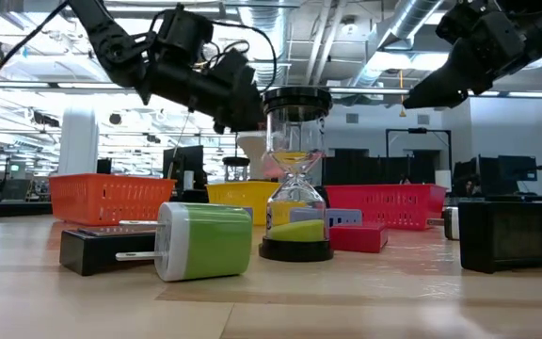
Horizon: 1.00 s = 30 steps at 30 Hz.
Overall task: Pick & Place Office items
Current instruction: Put the pink hourglass into the yellow basket
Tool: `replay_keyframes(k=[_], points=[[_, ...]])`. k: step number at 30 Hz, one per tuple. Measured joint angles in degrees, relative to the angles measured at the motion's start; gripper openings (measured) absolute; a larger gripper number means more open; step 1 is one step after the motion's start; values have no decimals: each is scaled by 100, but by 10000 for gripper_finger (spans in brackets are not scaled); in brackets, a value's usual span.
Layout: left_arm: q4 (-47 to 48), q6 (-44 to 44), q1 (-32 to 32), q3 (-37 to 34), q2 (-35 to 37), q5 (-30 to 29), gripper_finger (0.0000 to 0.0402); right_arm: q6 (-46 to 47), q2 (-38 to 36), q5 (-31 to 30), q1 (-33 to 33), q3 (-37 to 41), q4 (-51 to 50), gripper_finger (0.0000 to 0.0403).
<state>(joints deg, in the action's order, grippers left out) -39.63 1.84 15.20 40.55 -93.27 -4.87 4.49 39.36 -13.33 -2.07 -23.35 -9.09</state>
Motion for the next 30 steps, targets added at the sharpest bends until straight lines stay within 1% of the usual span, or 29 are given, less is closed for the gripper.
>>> replay_keyframes(k=[7, 15, 18, 20, 22, 27, 30], points=[[-160, -3, -83, 3, -33, -178, 197, 2, -1, 1, -4, 0, 10, 211], [-104, 3, -689, 5, -12, -183, 198, 26, 0, 1, -11, 0, -5, 211], [291, 0, -867, 5, -24, -570, 199, 68, 1, 1, -11, 0, -8, 211], [591, 74, -932, -1, -24, -1017, 195, 68, 0, 1, -11, 0, -10, 211], [633, 222, -988, -67, -26, -1315, 194, 79, 1, 1, -11, 0, -10, 211], [616, 492, -1138, -177, -11, -1396, 200, 107, 1, 1, -11, 0, -40, 211], [616, 509, -1229, -282, -11, -1652, 198, 107, 1, 1, -11, 0, -40, 211]])
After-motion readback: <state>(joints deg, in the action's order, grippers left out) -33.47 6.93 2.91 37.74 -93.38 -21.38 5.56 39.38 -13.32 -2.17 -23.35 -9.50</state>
